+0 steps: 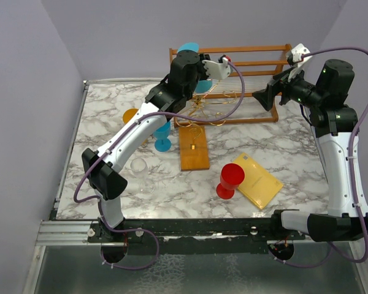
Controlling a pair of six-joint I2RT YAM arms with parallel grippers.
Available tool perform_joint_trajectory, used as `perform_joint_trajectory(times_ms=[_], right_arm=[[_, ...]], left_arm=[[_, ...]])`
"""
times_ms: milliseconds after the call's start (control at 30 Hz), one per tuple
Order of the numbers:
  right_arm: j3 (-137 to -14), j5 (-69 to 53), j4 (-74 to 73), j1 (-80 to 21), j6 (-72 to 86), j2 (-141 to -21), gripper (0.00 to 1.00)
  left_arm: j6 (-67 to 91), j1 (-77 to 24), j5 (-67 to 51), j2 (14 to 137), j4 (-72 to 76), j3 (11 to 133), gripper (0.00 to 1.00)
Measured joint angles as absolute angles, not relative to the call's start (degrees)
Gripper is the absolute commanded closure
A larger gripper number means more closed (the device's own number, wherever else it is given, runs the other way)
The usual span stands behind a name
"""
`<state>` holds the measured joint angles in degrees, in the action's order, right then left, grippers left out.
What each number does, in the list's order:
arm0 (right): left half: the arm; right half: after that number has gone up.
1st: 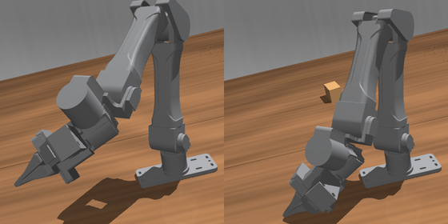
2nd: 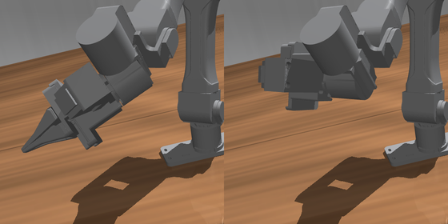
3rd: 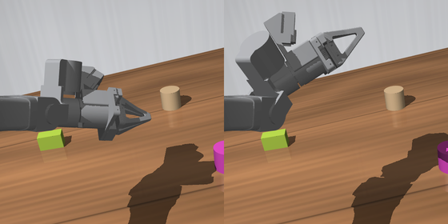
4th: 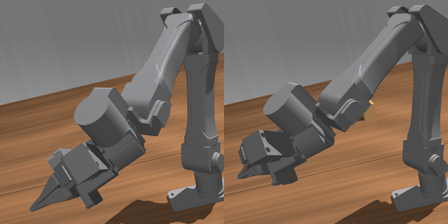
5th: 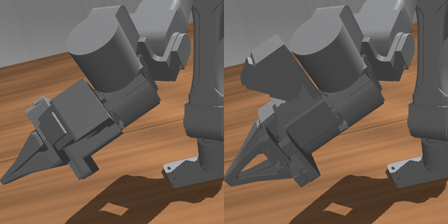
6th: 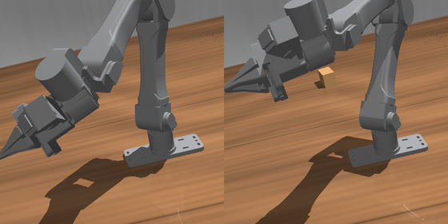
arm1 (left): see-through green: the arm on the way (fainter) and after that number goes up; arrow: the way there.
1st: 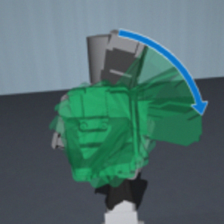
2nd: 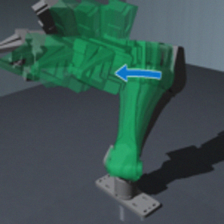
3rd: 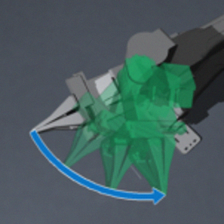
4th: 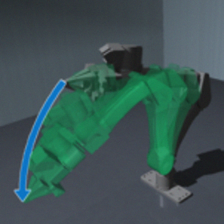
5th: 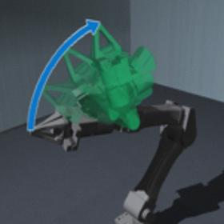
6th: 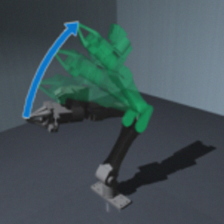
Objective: Place the wine glass upside down on the wine glass rack
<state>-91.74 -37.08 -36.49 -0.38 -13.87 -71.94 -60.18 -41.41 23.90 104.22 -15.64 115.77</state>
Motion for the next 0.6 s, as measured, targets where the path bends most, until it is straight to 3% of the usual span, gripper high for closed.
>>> perform_joint_trajectory(times_ms=[600], right_arm=[[-90.8, -37.1, -36.4, -0.4, -14.0, -71.9, 0.00]], left_arm=[[-60.7, -41.4, 15.7, 104.2, -20.4, 115.5, 1.00]])
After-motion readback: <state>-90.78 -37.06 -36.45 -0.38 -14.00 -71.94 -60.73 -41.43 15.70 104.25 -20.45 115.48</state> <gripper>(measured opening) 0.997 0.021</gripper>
